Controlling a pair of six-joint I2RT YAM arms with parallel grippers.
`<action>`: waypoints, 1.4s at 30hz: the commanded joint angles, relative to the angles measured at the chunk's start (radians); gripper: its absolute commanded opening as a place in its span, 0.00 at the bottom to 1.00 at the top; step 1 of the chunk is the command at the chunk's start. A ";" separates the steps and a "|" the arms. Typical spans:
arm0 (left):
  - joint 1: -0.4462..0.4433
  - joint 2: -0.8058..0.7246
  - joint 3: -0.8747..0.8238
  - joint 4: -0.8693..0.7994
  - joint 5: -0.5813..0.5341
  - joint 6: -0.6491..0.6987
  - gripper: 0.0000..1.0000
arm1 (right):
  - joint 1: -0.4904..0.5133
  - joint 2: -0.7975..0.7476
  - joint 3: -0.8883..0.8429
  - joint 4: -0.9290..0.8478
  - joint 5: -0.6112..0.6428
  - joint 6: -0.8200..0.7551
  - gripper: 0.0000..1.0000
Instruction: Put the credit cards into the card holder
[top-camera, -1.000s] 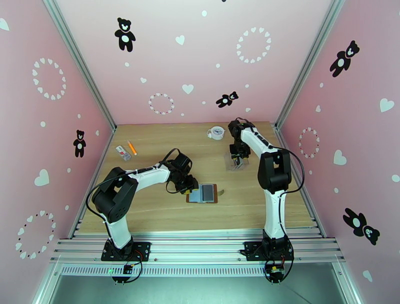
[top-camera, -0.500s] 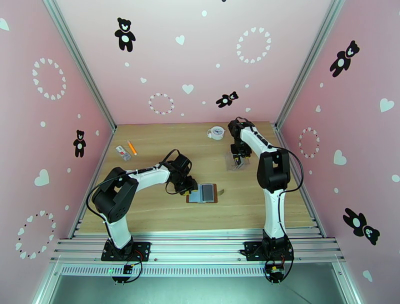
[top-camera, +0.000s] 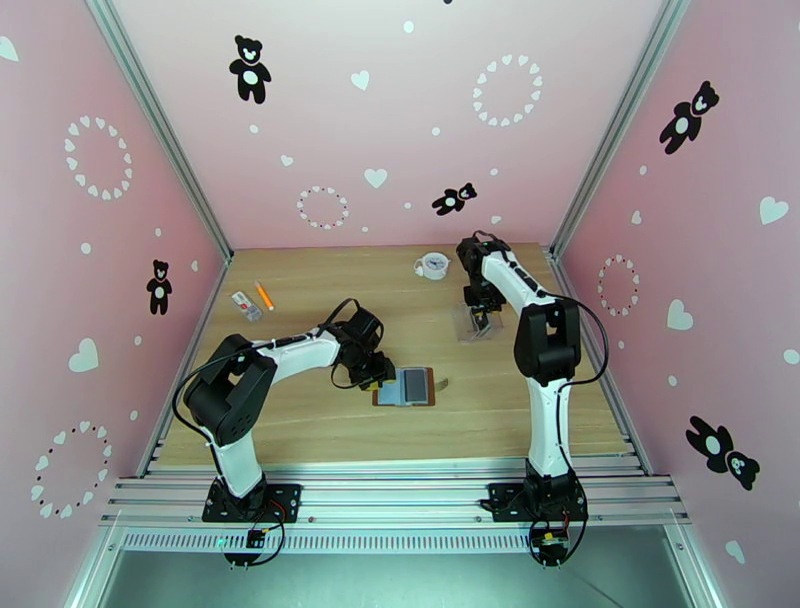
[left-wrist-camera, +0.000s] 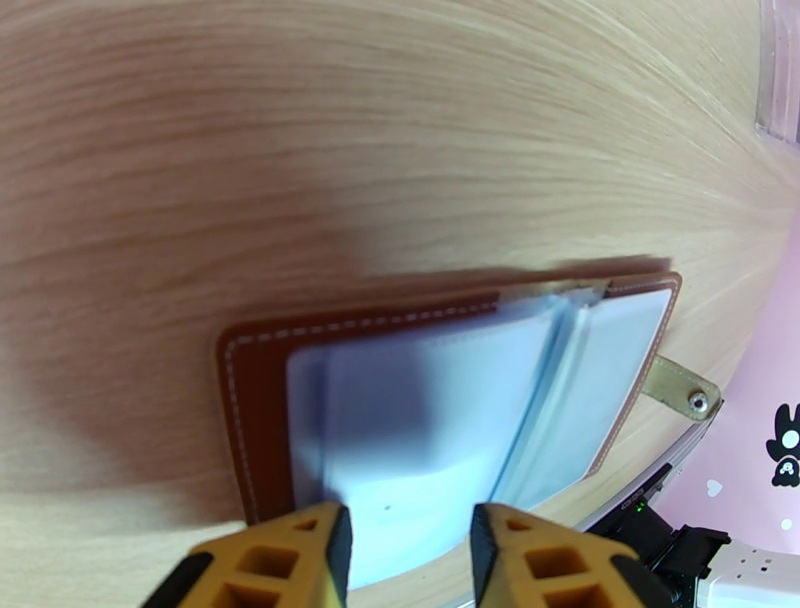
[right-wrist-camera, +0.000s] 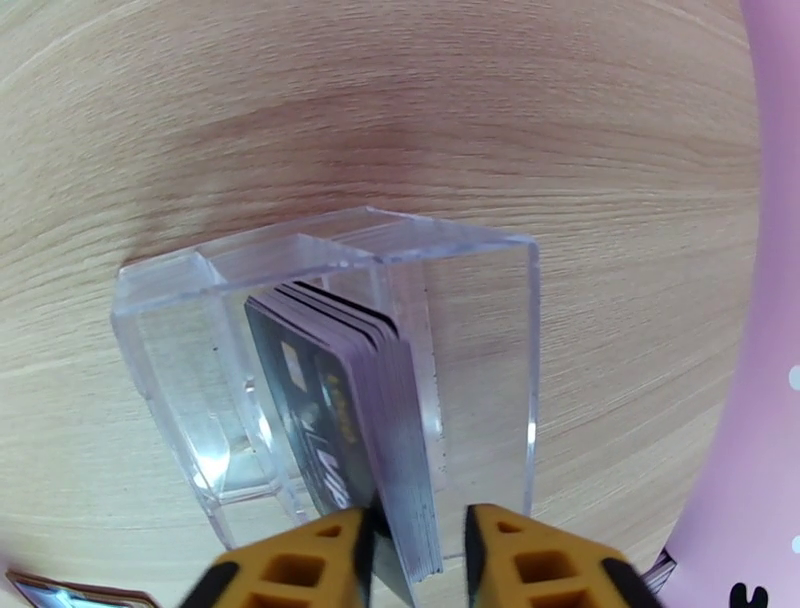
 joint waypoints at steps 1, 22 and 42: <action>0.003 0.013 -0.008 0.008 -0.007 0.006 0.37 | -0.006 -0.008 0.028 -0.032 0.004 0.002 0.17; 0.003 0.001 -0.020 0.009 -0.012 0.006 0.37 | -0.005 -0.008 0.016 0.010 -0.166 -0.010 0.00; 0.003 0.000 -0.022 -0.003 -0.012 0.014 0.38 | -0.007 0.040 0.012 0.047 -0.298 -0.001 0.11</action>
